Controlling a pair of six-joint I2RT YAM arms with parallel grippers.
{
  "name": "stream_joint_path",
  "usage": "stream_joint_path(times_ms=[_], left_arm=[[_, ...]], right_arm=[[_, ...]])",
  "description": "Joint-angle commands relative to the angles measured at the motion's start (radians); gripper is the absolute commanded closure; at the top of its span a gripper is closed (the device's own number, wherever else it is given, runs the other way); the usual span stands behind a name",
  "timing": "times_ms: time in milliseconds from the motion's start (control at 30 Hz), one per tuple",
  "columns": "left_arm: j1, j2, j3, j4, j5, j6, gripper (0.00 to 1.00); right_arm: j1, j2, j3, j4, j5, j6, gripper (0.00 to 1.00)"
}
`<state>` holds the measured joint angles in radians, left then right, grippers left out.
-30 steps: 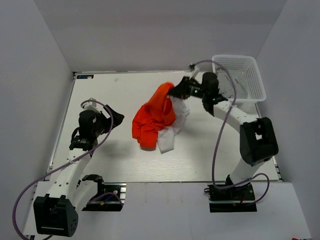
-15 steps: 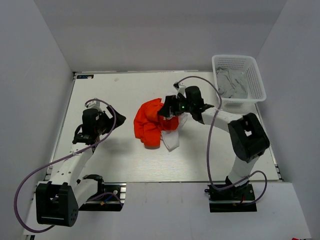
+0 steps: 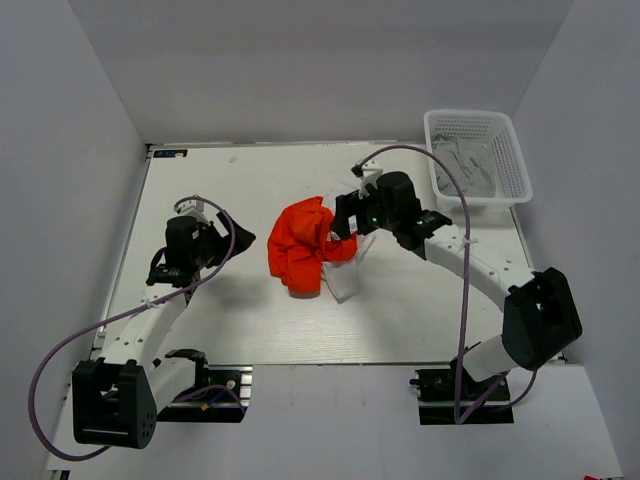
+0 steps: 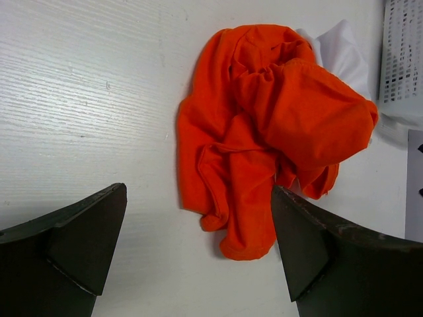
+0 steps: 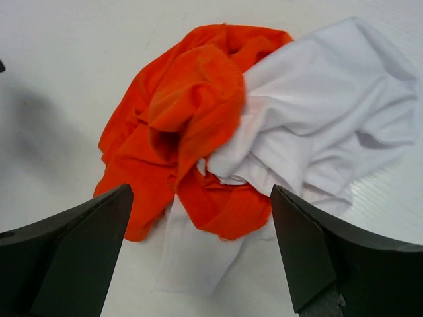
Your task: Fold and stack the t-shirts
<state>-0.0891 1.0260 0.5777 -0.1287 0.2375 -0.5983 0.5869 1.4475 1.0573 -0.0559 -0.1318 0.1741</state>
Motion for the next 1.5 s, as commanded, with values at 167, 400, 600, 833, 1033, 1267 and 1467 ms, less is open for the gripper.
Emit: stream_joint_path(times_ms=[167, 400, 600, 833, 1033, 1267, 1467], left_arm=[[-0.004, -0.026, 0.005, -0.026, -0.033, 0.014, 0.0], [-0.004, -0.046, -0.025, -0.049, -0.06, 0.014, 0.0], [-0.004, -0.055, -0.026, -0.038, -0.05, 0.023, 0.0], [-0.004, -0.055, -0.026, -0.038, -0.05, 0.023, 0.0], [-0.004, -0.046, -0.026, -0.029, -0.04, 0.023, 0.0], [-0.004, -0.046, -0.026, -0.019, -0.02, 0.023, 0.0], [-0.004, -0.046, -0.016, -0.019, -0.02, 0.023, 0.0]], right_arm=[[0.187, 0.183, 0.203, -0.059, 0.067, -0.146, 0.1], [0.248, 0.356, 0.351, -0.146, 0.286, -0.068, 0.2], [0.249, 0.45, 0.407, -0.166, 0.293, -0.025, 0.41], [0.255, 0.416, 0.356, -0.099, 0.305, 0.031, 1.0], [0.249, 0.219, 0.29, 0.075, 0.1, 0.002, 1.0], [0.24, 0.12, 0.432, 0.07, -0.003, -0.091, 1.0], [0.225, 0.091, 0.564, 0.042, 0.228, -0.128, 1.0]])
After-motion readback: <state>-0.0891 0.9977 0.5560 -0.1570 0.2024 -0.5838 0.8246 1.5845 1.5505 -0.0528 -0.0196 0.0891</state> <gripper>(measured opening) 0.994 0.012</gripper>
